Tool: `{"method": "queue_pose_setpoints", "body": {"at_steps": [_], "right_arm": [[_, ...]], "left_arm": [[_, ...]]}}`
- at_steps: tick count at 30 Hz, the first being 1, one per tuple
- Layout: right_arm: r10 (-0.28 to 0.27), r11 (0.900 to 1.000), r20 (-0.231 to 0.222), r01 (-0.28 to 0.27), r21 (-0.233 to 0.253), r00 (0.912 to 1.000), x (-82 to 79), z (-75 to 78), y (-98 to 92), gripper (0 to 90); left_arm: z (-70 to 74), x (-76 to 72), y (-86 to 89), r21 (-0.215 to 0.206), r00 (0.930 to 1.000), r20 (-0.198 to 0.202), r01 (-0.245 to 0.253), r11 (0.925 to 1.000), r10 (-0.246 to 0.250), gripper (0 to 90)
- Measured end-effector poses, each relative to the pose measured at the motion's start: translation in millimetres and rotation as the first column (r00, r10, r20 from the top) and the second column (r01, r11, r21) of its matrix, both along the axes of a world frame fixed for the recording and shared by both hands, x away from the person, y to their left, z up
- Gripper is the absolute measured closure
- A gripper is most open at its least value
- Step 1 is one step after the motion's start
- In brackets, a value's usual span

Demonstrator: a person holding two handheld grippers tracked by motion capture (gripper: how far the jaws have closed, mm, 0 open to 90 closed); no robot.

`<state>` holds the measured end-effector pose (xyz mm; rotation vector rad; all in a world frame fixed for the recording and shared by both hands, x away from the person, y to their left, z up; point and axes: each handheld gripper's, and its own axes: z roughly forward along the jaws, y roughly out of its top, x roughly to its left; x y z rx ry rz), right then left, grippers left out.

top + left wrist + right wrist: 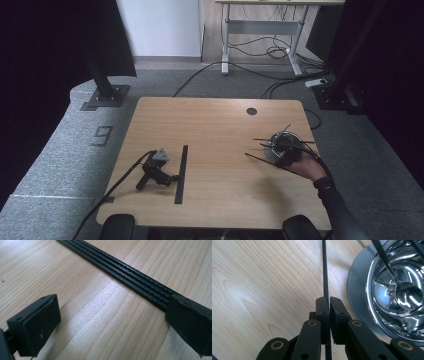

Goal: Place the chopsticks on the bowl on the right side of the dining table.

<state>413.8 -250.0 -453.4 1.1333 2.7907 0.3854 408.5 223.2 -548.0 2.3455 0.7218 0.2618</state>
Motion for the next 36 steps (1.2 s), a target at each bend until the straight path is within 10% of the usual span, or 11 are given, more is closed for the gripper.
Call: {"method": "queue_pose_setpoints", "body": {"at_steps": [9,24,36], "right_arm": [[0.005,1.0,-0.002,-0.005,-0.006,1.0,1.0,6.2,0.8,85.8],[-0.025,0.995,-0.098,0.015,-0.101,0.9949,7.9,-56.7,-0.3,85.6],[-0.021,0.986,-0.175,-0.008,-0.165,0.9844,15.1,-60.6,9.5,86.0]], "left_arm": [[-0.1,0.0,0.0,-0.001,1.0,-0.001,0.0,1.0,0.0,0.0],[0.0,-0.1,-0.1,-0.001,1.0,-0.002,-0.001,1.0,0.001,0.0],[0.0,-0.1,0.0,-0.001,1.0,-0.001,-0.001,1.0,0.001,0.0]]}}
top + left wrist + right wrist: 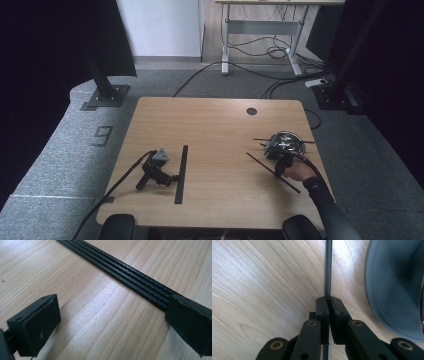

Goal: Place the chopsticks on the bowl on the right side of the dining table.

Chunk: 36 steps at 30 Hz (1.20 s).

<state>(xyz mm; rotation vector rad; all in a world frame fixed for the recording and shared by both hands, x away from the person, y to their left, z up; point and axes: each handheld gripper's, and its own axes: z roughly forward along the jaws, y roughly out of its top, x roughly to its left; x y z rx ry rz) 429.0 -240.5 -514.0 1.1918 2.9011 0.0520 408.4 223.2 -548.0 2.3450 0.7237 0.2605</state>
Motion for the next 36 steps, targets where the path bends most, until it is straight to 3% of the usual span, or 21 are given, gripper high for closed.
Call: {"method": "queue_pose_setpoints", "body": {"at_steps": [6,27,36], "right_arm": [[0.001,1.0,0.018,-0.001,0.02,0.9998,-1.0,6.1,1.9,86.2],[0.05,0.997,0.109,-0.056,0.055,0.9927,-3.3,78.7,15.4,86.2],[0.045,0.996,0.164,-0.056,0.064,0.9854,-1.9,109.5,11.2,86.2]], "left_arm": [[0.0,0.0,0.0,-0.001,1.0,0.0,0.0,1.0,0.0,0.0],[0.0,0.1,0.1,0.001,1.0,0.0,0.001,1.0,-0.001,0.0],[0.0,0.1,0.1,0.001,1.0,0.0,0.001,1.0,-0.001,0.0]]}}
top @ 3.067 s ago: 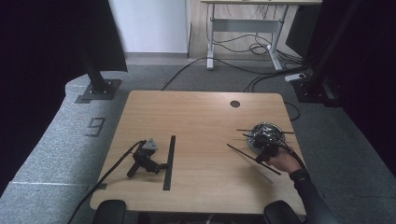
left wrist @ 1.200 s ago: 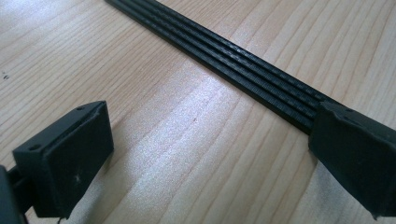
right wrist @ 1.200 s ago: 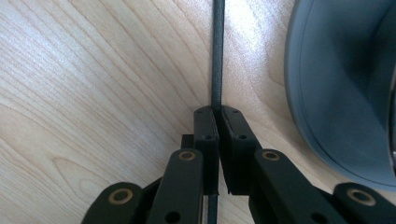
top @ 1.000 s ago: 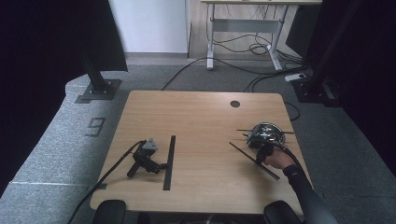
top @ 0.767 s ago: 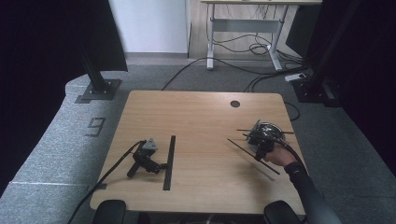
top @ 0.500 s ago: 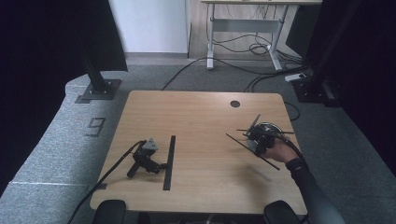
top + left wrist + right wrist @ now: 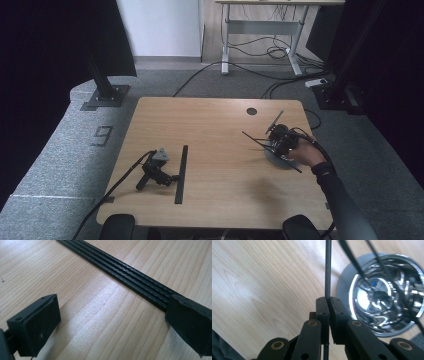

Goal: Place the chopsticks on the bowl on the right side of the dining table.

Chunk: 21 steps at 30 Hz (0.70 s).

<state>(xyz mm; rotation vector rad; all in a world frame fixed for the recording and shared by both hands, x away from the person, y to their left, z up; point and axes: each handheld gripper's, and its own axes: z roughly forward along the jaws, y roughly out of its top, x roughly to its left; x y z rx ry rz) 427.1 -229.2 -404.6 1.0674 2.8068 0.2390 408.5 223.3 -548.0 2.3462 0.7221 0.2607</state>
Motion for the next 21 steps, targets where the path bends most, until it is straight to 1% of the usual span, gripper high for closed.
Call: {"method": "queue_pose_setpoints", "body": {"at_steps": [3,4,5,7,10,15,18,21], "right_arm": [[-0.012,1.0,0.022,0.012,-0.001,0.9997,3.7,6.7,-6.8,86.2],[-0.024,1.0,0.026,0.024,-0.003,0.9994,4.8,7.8,-9.0,86.2],[-0.027,1.0,0.032,0.027,-0.003,0.9991,6.4,8.0,-11.7,86.2],[-0.049,0.999,0.035,0.049,-0.003,0.9982,9.2,6.9,-16.4,86.1],[-0.072,0.997,0.033,0.072,-0.007,0.9969,14.7,1.6,-23.8,86.1],[-0.116,0.993,0.026,0.117,-0.018,0.9929,25.7,-11.8,-34.7,86.0],[-0.132,0.991,0.021,0.132,-0.029,0.9911,31.8,-20.3,-39.3,86.0],[-0.158,0.987,0.02,0.158,-0.034,0.9873,35.7,-28.6,-42.0,86.0]], "left_arm": [[0.0,0.0,0.0,-0.001,1.0,0.0,-0.001,1.0,0.001,0.0],[0.0,-0.1,0.0,-0.001,1.0,0.0,-0.001,1.0,0.001,0.0],[0.0,-0.1,0.0,0.0,1.0,-0.001,-0.001,1.0,0.001,0.0],[0.0,-0.1,0.0,0.0,1.0,0.0,0.0,1.0,0.0,0.0],[0.1,-0.1,0.0,0.002,1.0,-0.001,0.0,1.0,0.0,0.0],[0.1,-0.2,-0.1,0.0,1.0,-0.002,-0.001,1.0,0.001,0.0],[0.1,-0.2,-0.1,0.0,1.0,-0.001,-0.001,1.0,0.001,0.0],[0.1,-0.2,-0.1,0.0,1.0,-0.002,-0.001,1.0,0.001,0.0]]}}
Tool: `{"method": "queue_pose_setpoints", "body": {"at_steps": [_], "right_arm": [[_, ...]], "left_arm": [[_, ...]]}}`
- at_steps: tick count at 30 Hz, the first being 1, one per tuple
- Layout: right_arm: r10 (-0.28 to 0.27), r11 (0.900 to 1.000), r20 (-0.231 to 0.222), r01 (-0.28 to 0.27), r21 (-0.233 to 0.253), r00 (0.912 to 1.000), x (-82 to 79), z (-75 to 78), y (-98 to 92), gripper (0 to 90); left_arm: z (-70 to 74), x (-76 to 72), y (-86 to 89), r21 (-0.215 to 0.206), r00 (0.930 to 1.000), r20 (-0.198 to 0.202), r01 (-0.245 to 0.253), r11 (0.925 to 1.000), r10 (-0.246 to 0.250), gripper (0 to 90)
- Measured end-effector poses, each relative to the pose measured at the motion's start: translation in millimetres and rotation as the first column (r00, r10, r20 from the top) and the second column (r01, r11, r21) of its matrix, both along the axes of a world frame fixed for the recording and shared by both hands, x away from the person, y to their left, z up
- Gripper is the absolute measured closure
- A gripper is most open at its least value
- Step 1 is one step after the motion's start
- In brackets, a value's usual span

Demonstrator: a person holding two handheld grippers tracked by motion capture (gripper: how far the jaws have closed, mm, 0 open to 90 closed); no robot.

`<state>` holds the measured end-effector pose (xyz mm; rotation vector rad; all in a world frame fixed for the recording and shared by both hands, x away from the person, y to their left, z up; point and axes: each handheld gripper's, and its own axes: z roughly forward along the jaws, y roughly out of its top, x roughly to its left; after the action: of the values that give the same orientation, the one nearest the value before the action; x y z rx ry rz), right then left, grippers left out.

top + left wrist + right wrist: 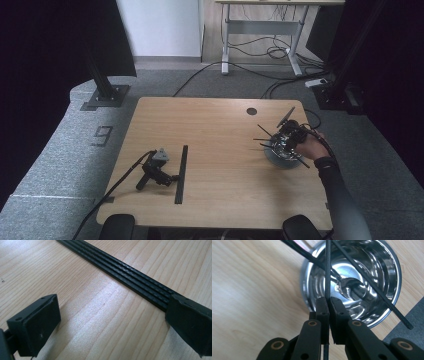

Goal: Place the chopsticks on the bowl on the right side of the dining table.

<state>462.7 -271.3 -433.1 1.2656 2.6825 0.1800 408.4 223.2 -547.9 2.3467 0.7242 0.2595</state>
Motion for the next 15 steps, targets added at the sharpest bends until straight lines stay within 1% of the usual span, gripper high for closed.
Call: {"method": "queue_pose_setpoints", "body": {"at_steps": [2,5,6,7,14,15], "right_arm": [[-0.004,1.0,-0.003,0.004,-0.009,1.0,2.3,-5.9,-2.3,86.0],[-0.02,1.0,-0.009,0.02,-0.009,0.9998,4.7,-14.0,-4.9,86.0],[-0.02,1.0,-0.009,0.02,-0.009,0.9998,4.7,-14.0,-4.9,86.0],[-0.031,1.0,-0.013,0.031,-0.005,0.9994,6.1,-18.6,-6.4,86.0],[-0.037,0.999,-0.011,0.037,-0.005,0.9993,9.5,-28.6,-9.4,85.7],[-0.044,0.999,-0.014,0.044,-0.002,0.9989,9.5,-29.8,-9.7,85.6]], "left_arm": [[-0.1,-0.1,-0.1,-0.002,1.0,0.0,-0.002,1.0,0.002,0.0],[-0.2,-0.1,-0.1,0.001,1.0,0.003,-0.001,1.0,0.001,0.0],[-0.2,-0.1,-0.1,0.001,1.0,0.003,-0.001,1.0,0.001,0.0],[-0.3,-0.1,-0.1,-0.001,1.0,0.002,-0.001,1.0,0.001,0.0],[-0.2,-0.1,-0.1,0.0,1.0,0.002,-0.001,1.0,0.001,0.0],[-0.3,-0.1,-0.1,0.0,1.0,0.003,0.0,1.0,0.0,0.0]]}}
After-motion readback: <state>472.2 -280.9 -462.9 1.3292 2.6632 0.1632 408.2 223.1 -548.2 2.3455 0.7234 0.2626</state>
